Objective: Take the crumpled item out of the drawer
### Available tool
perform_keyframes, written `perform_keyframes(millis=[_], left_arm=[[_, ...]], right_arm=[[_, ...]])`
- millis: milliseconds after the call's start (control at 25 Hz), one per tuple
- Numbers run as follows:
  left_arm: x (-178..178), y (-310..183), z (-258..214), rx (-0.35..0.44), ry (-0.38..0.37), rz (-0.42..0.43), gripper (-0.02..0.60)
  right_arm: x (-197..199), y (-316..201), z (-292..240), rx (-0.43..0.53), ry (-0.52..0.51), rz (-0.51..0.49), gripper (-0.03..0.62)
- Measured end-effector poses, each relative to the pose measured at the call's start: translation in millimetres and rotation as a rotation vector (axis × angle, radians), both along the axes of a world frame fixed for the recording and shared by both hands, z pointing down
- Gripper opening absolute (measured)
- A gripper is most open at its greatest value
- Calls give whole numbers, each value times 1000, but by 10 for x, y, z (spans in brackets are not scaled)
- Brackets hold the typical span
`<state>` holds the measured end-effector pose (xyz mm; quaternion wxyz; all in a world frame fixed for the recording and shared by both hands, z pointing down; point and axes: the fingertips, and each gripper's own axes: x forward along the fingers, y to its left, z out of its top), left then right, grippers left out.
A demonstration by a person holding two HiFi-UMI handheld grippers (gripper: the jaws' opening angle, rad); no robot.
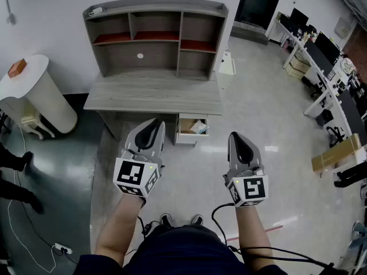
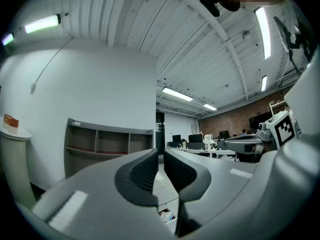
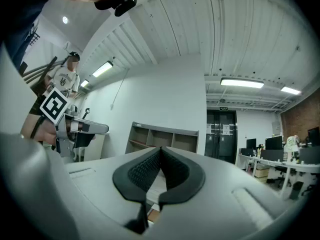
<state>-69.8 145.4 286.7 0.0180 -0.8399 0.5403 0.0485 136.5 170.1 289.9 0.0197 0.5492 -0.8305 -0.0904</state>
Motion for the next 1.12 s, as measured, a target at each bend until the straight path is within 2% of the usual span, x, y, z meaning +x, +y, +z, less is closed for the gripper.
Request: perform_keyframes(millis=[120,280,640,840,1120], left_arm=[[-177,-37,36,-4,3,7,36],[-366,-114,132,-23,20,18,35],[-488,-351,385,-67,25,30,36],[-593,-584,509,-86,-7,-7,37],[-756,-1206,686,-135,-49,-99,36]], right_arm=[[-143,-28,11,-10,24,15,6],[-249,-88,142,-37,-18,27,6],[-272,-376,450,-115,-45,58,6],[-222,-789,708,-159,-87,44,6],[-146,-1647,1136,-247,-130,10,6]])
